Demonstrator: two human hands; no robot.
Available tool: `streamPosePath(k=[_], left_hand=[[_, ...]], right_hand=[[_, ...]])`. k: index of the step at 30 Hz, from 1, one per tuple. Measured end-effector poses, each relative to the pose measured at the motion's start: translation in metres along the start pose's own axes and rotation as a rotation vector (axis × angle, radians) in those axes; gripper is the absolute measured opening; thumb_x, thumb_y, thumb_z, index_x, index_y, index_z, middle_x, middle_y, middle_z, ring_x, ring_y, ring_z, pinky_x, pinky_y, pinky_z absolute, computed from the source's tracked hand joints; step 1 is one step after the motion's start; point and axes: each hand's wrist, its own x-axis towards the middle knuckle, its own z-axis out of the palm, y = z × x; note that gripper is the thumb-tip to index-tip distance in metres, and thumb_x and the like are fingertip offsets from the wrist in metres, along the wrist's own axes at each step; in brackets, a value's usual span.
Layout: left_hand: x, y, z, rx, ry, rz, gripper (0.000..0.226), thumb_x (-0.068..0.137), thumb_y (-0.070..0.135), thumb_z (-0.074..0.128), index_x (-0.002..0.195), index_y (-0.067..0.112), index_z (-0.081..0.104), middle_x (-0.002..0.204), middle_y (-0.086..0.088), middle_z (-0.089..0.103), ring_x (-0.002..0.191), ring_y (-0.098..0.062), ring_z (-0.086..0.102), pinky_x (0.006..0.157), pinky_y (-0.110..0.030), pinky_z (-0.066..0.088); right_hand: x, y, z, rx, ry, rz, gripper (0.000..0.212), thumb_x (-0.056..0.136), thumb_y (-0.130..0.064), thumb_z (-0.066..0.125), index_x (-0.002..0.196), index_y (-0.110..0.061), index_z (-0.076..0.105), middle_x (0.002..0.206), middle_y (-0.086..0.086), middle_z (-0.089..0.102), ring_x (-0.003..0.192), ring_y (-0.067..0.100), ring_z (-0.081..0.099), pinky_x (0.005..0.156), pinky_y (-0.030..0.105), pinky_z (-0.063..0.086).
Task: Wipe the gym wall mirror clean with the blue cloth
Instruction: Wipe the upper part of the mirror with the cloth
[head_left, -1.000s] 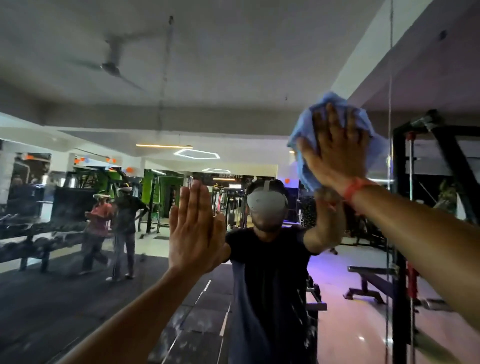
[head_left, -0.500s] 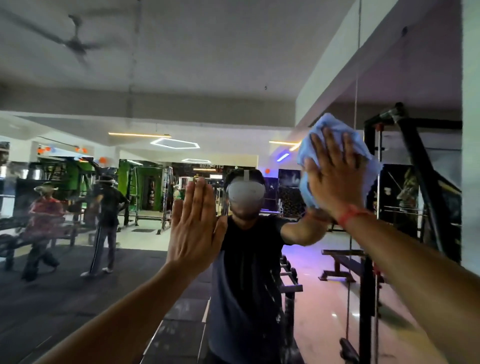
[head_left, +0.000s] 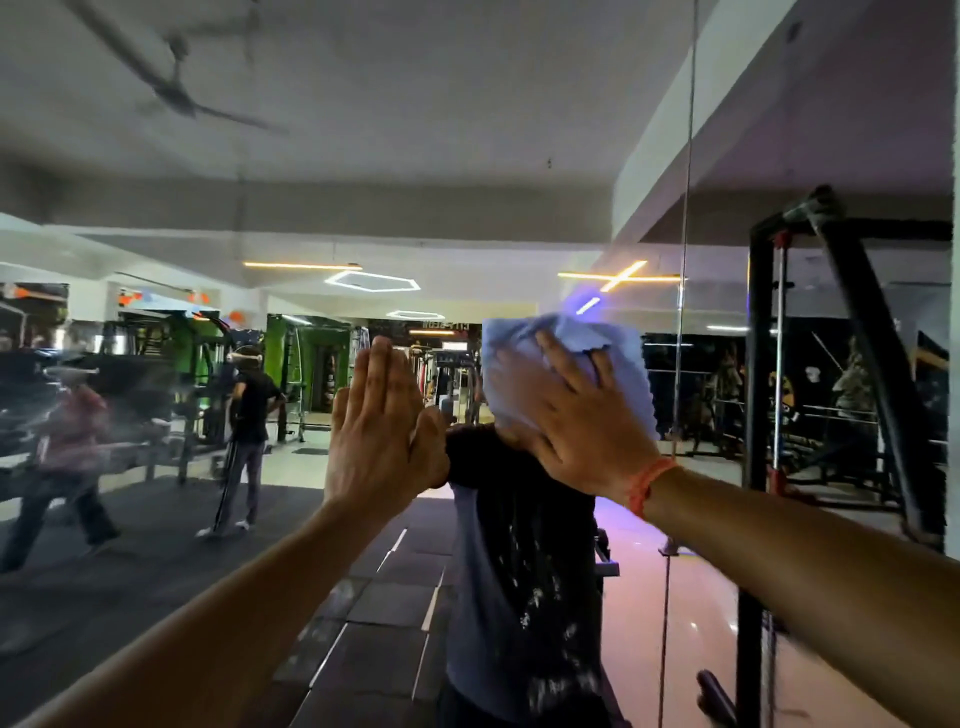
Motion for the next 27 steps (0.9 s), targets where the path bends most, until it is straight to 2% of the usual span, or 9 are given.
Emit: streamPosePath(k=[4, 8, 9, 13, 15, 20, 22, 24, 27], left_hand=[[-0.001, 0.013, -0.011, 0.017, -0.052, -0.029, 0.085, 0.094, 0.059, 0.009, 0.162, 0.012, -0.006, 0.170, -0.004, -0.016, 0.157, -0.018, -0.018, 0.126, -0.035, -0.005], [-0.003, 0.020, -0.010, 0.026, -0.052, -0.069, 0.083, 0.094, 0.058, 0.008, 0.161, 0.013, -0.011, 0.170, -0.005, -0.018, 0.156, -0.019, -0.018, 0.129, -0.040, 0.000], [-0.003, 0.023, -0.008, 0.025, -0.054, -0.071, 0.082, 0.095, 0.057, 0.010, 0.162, 0.013, -0.009, 0.170, -0.005, -0.017, 0.156, -0.019, -0.017, 0.129, -0.042, 0.002], [-0.002, 0.034, -0.001, 0.055, -0.083, 0.160, 0.070, 0.105, 0.052, 0.022, 0.162, 0.020, -0.003, 0.171, 0.000, -0.009, 0.158, -0.017, -0.011, 0.127, -0.043, 0.006], [0.004, 0.044, 0.003, 0.078, -0.105, 0.318, 0.067, 0.107, 0.050, 0.026, 0.164, 0.021, 0.004, 0.172, 0.001, -0.004, 0.158, -0.014, -0.009, 0.126, -0.043, 0.007], [0.034, 0.080, 0.010, 0.059, -0.097, 0.498, 0.065, 0.105, 0.041, 0.039, 0.162, 0.014, 0.025, 0.171, -0.005, 0.014, 0.159, -0.019, 0.001, 0.127, -0.047, 0.020], [0.051, 0.098, 0.010, 0.064, -0.093, 0.533, 0.066, 0.103, 0.041, 0.040, 0.161, 0.013, 0.027, 0.171, -0.004, 0.014, 0.159, -0.020, 0.004, 0.127, -0.045, 0.019], [0.068, 0.115, 0.011, 0.090, -0.099, 0.579, 0.067, 0.103, 0.042, 0.037, 0.163, 0.015, 0.022, 0.171, -0.001, 0.010, 0.159, -0.019, 0.001, 0.128, -0.039, 0.009], [0.092, 0.136, 0.013, 0.144, -0.080, 0.619, 0.067, 0.103, 0.045, 0.034, 0.162, 0.015, 0.024, 0.171, -0.002, 0.010, 0.159, -0.019, 0.003, 0.128, -0.043, 0.015]], right_hand=[[0.021, 0.072, -0.009, -0.117, -0.100, -0.462, 0.063, 0.101, -0.056, 0.035, 0.161, -0.040, 0.022, 0.170, -0.008, 0.020, 0.157, 0.027, 0.016, 0.118, 0.058, 0.023], [0.022, 0.086, -0.023, 0.029, 0.089, 0.300, 0.060, 0.103, -0.049, 0.037, 0.161, -0.035, 0.025, 0.169, -0.004, 0.024, 0.155, 0.035, 0.021, 0.115, 0.062, 0.027], [0.008, 0.067, -0.023, 0.042, 0.099, 0.360, 0.064, 0.102, -0.050, 0.039, 0.161, -0.035, 0.023, 0.170, -0.004, 0.019, 0.156, 0.037, 0.016, 0.115, 0.063, 0.023], [-0.043, 0.052, -0.018, -0.030, -0.089, -0.335, 0.064, 0.104, -0.057, 0.035, 0.162, -0.038, 0.018, 0.171, -0.008, 0.012, 0.158, 0.034, 0.008, 0.121, 0.063, 0.007], [-0.034, 0.094, -0.027, -0.092, -0.090, -0.390, 0.061, 0.104, -0.057, 0.030, 0.162, -0.040, 0.019, 0.170, -0.008, 0.017, 0.158, 0.028, 0.012, 0.123, 0.058, 0.011], [-0.055, 0.131, -0.025, 0.051, 0.105, 0.695, 0.063, 0.106, -0.053, 0.025, 0.163, -0.030, 0.014, 0.171, 0.004, 0.016, 0.158, 0.033, 0.010, 0.120, 0.060, 0.027], [-0.070, 0.084, -0.017, 0.062, 0.116, 0.835, 0.065, 0.106, -0.056, 0.026, 0.164, -0.032, 0.009, 0.172, 0.004, 0.008, 0.158, 0.035, 0.003, 0.121, 0.064, 0.021], [-0.087, 0.042, -0.012, 0.094, 0.033, 0.660, 0.068, 0.106, -0.058, 0.027, 0.164, -0.032, 0.004, 0.173, -0.002, -0.001, 0.159, 0.032, -0.004, 0.122, 0.064, 0.012], [-0.100, 0.080, -0.024, 0.038, -0.033, 0.229, 0.065, 0.105, -0.058, 0.030, 0.163, -0.038, 0.009, 0.172, -0.012, 0.004, 0.159, 0.025, 0.007, 0.118, 0.062, 0.024]])
